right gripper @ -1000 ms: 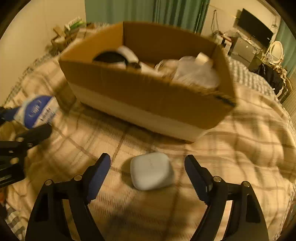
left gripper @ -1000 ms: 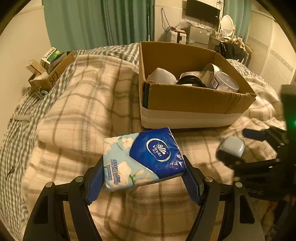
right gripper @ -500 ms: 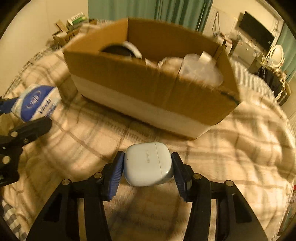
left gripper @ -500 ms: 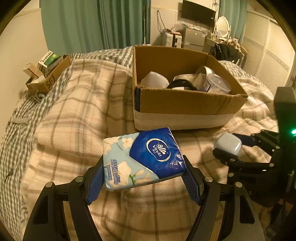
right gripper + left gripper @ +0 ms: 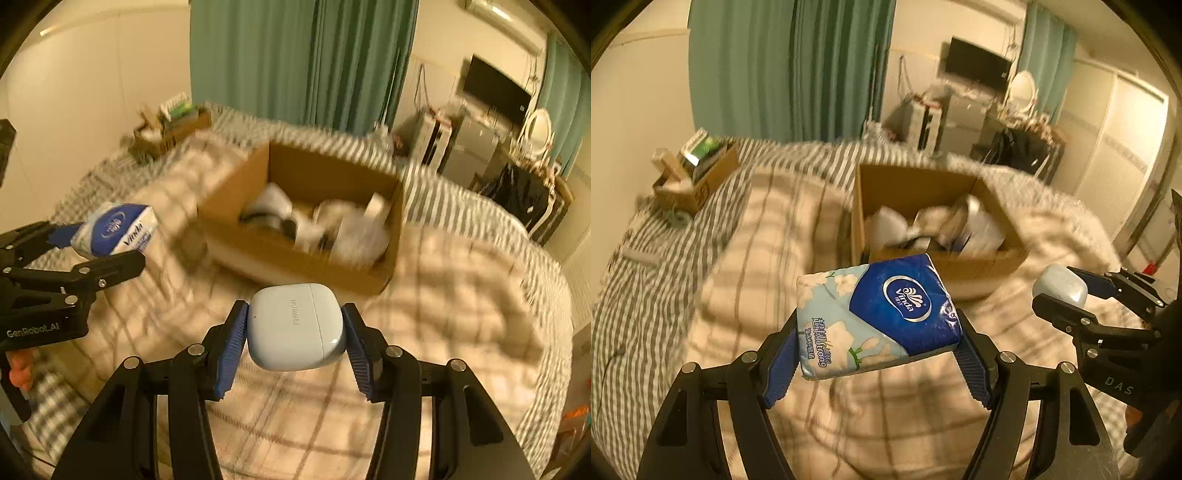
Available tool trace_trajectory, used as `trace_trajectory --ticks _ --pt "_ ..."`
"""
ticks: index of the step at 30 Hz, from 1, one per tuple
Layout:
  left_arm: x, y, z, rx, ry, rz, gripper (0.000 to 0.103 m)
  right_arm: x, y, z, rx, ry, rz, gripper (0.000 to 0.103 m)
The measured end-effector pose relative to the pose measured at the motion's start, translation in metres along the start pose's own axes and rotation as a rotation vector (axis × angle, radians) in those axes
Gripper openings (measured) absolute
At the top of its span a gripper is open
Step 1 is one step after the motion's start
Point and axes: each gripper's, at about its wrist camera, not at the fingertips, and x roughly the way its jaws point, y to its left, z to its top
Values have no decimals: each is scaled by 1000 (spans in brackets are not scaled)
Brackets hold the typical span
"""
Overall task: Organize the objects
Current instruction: 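Place tissue pack and earbud case into the box and open both tools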
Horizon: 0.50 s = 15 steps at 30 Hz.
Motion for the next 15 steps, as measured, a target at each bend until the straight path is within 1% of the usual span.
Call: trace_trajectory --ticks 4,7,11,13,15 --pt "-8 -2 39 23 -53 -13 77 -27 -7 36 1 -83 6 51" --pt "-4 -5 68 46 -82 -7 77 -33 -13 65 -8 -132 7 50" --pt "22 -10 101 78 -89 -1 77 -21 -26 102 5 -165 20 50" --pt "43 -13 113 86 -76 6 77 -6 -32 117 11 -166 20 50" --pt "59 -17 118 98 -70 5 77 11 -39 131 11 -157 19 50"
